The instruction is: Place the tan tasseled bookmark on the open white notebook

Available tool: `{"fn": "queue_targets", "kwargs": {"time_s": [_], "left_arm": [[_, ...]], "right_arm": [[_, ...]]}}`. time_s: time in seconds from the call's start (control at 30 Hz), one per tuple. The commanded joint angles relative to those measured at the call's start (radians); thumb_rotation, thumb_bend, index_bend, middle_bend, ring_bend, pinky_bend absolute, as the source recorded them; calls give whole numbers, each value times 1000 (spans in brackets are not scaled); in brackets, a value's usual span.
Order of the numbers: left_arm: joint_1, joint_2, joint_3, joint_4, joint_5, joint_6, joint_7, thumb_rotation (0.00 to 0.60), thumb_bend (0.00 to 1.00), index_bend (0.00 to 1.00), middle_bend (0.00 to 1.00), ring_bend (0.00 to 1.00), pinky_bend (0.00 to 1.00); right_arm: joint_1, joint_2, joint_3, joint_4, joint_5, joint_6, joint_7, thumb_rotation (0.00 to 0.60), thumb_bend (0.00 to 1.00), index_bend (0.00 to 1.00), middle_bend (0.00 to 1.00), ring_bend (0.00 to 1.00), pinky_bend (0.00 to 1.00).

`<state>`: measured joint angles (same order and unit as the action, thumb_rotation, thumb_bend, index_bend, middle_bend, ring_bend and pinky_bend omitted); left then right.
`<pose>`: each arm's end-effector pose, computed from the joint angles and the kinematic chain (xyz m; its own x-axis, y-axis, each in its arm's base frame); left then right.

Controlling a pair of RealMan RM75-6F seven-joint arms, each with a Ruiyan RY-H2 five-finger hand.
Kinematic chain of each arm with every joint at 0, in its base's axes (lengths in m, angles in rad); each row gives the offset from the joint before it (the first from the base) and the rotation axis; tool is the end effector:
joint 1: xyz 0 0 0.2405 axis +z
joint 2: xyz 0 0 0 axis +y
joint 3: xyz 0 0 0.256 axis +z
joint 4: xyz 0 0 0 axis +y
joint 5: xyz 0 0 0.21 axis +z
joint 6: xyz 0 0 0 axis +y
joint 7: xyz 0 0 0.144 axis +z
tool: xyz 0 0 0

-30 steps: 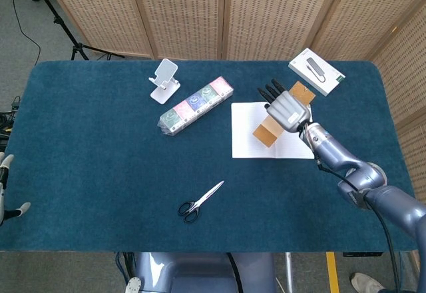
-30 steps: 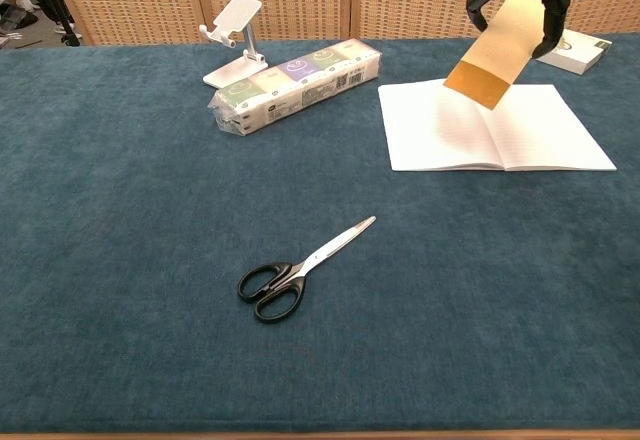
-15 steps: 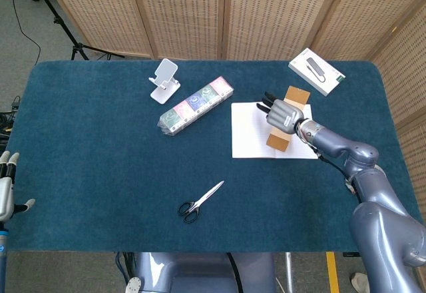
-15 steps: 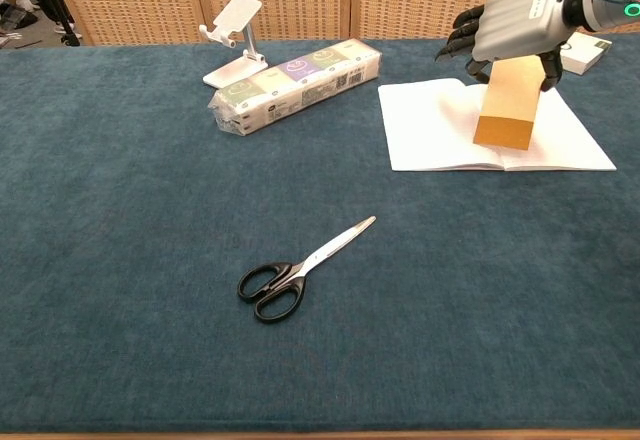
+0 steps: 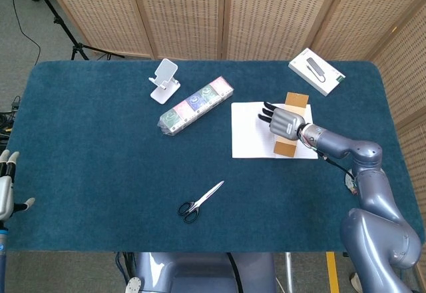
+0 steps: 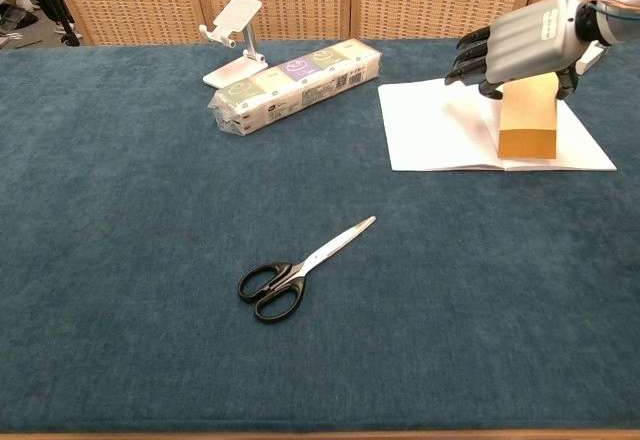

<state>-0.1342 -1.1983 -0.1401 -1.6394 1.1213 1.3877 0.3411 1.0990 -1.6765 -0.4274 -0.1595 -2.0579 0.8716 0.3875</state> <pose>-0.3359 0.2066 0.1455 0.5231 0.0966 0.8468 0.8009 0.2840 -0.5272 -0.1984 -0.4936 0.0531 0.9508 0.3027 -0.0661 0.2701 -0.7054 0.6554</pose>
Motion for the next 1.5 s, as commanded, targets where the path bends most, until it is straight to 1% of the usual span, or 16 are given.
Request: {"fn": "queue_targets", "kwargs": {"time_s": [0.03, 0.4, 0.47, 0.53, 0.63, 0.77, 0.9, 0.97, 1.07, 1.13, 1.17, 1.23, 1.27, 1.33, 1.4, 1.5], "left_arm": [[-1, 0, 1, -1, 1, -1, 2, 600, 0, 0, 0, 0, 0], [-2, -2, 5, -6, -1, 5, 5, 600, 0, 0, 0, 0, 0], [-3, -1, 5, -6, -2, 6, 6, 600, 0, 0, 0, 0, 0], [-3, -1, 5, -7, -1, 7, 5, 600, 0, 0, 0, 0, 0], [-3, 0, 6, -8, -1, 7, 4, 600, 0, 0, 0, 0, 0], [-3, 1, 8, -7, -1, 5, 3, 600, 0, 0, 0, 0, 0], [-2, 6, 7, -9, -2, 4, -6, 600, 0, 0, 0, 0, 0], [-3, 9, 7, -10, -2, 0, -13, 600, 0, 0, 0, 0, 0], [-2, 15, 8, -11, -1, -4, -24, 600, 0, 0, 0, 0, 0], [-1, 20, 10, -12, 1, -5, -32, 600, 0, 0, 0, 0, 0], [0, 23, 10, -14, 4, -5, -36, 600, 0, 0, 0, 0, 0], [3, 32, 14, -20, 14, -5, -50, 600, 0, 0, 0, 0, 0], [5, 37, 17, -23, 21, -5, -57, 600, 0, 0, 0, 0, 0], [7, 46, 21, -27, 29, -8, -69, 600, 0, 0, 0, 0, 0], [8, 59, 25, -33, 38, -13, -86, 600, 0, 0, 0, 0, 0], [12, 80, 26, -49, 49, -16, -114, 600, 0, 0, 0, 0, 0]], "right_arm": [[-5, 3, -8, 6, -3, 5, -12, 600, 566, 423, 0, 0, 6], [-21, 0, -11, 9, 12, 26, -37, 600, 512, 412, 0, 0, 19], [-23, -4, -10, 13, 15, 29, -49, 600, 473, 346, 0, 0, 21], [-26, -11, -2, 19, 24, 33, -74, 600, 366, 199, 0, 0, 21], [-30, -16, 6, 23, 35, 32, -93, 600, 254, 72, 0, 0, 21], [-33, -23, 19, 29, 51, 17, -127, 600, 208, 23, 0, 0, 21], [-38, -16, 29, 16, 66, 19, -131, 600, 208, 17, 0, 0, 21], [-43, -3, 48, 5, 87, 41, -123, 600, 219, 17, 0, 0, 21], [-57, 22, 89, -31, 132, 73, -77, 600, 366, 18, 0, 0, 21], [-68, 41, 117, -67, 165, 89, -23, 600, 536, 47, 0, 0, 21], [-74, 51, 135, -89, 185, 94, 11, 600, 591, 60, 0, 0, 21], [-95, 76, 187, -158, 250, 93, 107, 600, 737, 86, 0, 0, 21], [-104, 90, 209, -196, 278, 86, 147, 600, 784, 89, 0, 0, 21], [-115, 115, 239, -264, 317, 73, 184, 600, 923, 97, 0, 0, 21], [-132, 154, 278, -371, 373, 44, 231, 600, 990, 97, 0, 0, 21], [-150, 219, 323, -545, 449, -12, 250, 600, 1000, 102, 8, 0, 24]]}}
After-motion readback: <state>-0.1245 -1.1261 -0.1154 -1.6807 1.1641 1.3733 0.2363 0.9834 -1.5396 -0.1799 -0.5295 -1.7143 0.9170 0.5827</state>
